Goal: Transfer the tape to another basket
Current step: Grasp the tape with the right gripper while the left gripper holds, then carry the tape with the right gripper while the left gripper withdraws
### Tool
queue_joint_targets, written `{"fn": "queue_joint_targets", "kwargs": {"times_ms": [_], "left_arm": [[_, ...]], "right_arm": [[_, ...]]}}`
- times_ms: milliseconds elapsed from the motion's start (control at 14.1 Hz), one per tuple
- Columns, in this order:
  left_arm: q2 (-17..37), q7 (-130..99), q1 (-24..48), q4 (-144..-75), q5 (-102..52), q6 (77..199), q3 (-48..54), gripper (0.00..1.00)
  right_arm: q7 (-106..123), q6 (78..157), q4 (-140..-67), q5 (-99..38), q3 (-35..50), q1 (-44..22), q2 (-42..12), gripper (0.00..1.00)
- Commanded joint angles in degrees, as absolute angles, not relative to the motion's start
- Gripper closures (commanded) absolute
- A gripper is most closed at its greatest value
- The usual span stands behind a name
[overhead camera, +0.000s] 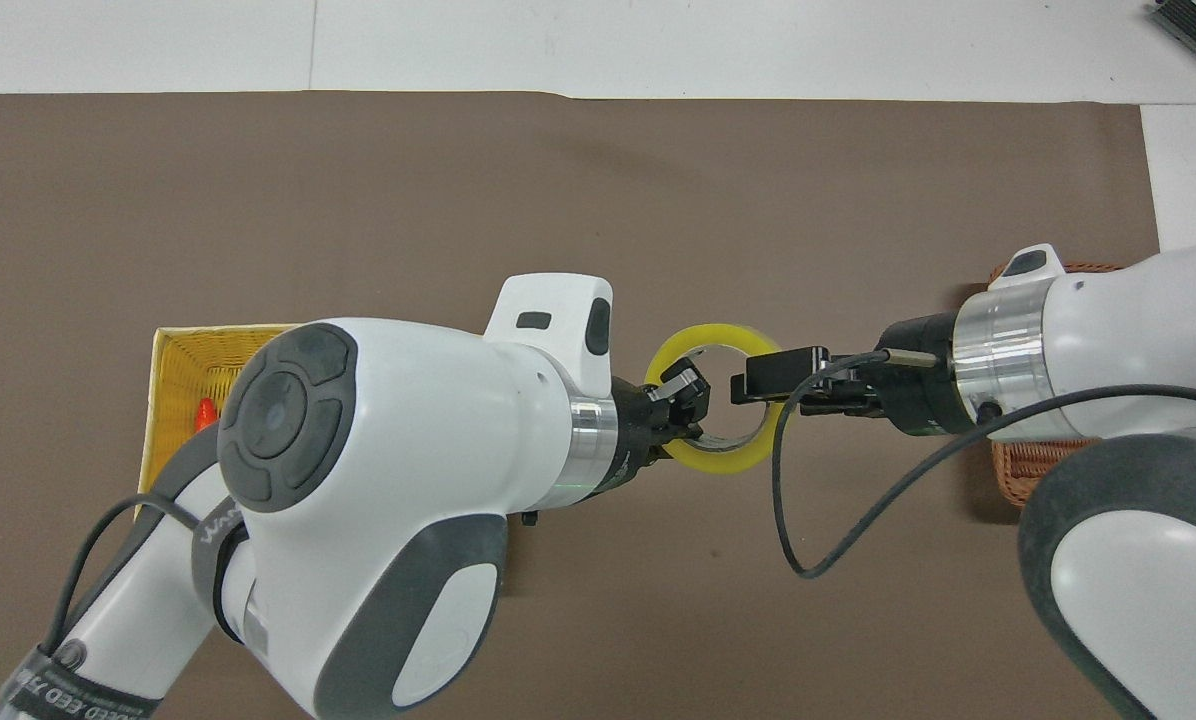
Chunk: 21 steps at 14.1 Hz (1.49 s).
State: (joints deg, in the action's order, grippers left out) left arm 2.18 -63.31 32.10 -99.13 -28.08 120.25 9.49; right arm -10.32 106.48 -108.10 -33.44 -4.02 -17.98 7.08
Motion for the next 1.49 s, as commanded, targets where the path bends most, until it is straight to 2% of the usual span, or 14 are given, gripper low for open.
{"fn": "queue_joint_targets", "kwargs": {"times_ms": [0, 71, 142, 213, 285, 356, 854, 1209, 1423], "left_arm": [[0.7, -63.8, 32.6, -98.3, -29.6, 118.4, 9.0, 1.00], [0.7, -63.8, 32.6, -98.3, -29.6, 118.3, 9.0, 1.00], [0.7, -63.7, 32.6, -98.2, -29.6, 118.3, 8.9, 1.00], [0.7, -63.5, 32.5, -98.2, -29.5, 118.6, 8.9, 0.83], [0.7, -63.4, 32.5, -98.2, -29.4, 118.7, 8.9, 0.15], [0.6, -63.1, 32.6, -97.7, -28.9, 118.6, 8.9, 0.00], [-3.4, -64.4, 29.2, -97.6, -28.8, 116.7, 7.7, 0.00], [-4.0, -62.6, 22.4, -98.2, -19.8, 110.5, 7.7, 0.00], [-3.7, -50.8, 16.6, -98.1, -19.1, 107.8, 7.7, 0.00]], "right_arm": [[-10.2, 106.2, -109.7, -34.2, -4.0, -17.0, 7.6, 0.82], [-11.8, 105.8, -109.4, -34.2, -4.0, -16.8, 7.3, 0.95], [-13.4, 105.1, -109.0, -34.2, -4.0, -16.8, 7.1, 1.00], [-14.3, 104.9, -108.8, -34.2, -4.0, -16.8, 7.1, 1.00], [-14.8, 104.9, -108.4, -34.1, -4.1, -16.8, 7.2, 1.00], [-15.1, 104.9, -107.9, -34.0, -4.2, -16.7, 7.1, 1.00], [-14.6, 102.9, -107.2, -34.0, -4.6, -14.3, 7.5, 1.00], [-7.8, 93.7, -105.4, -34.6, -5.2, -5.6, 7.5, 1.00], [-3.7, 89.3, -105.5, -35.2, -5.6, 0.7, 7.9, 1.00]]}}
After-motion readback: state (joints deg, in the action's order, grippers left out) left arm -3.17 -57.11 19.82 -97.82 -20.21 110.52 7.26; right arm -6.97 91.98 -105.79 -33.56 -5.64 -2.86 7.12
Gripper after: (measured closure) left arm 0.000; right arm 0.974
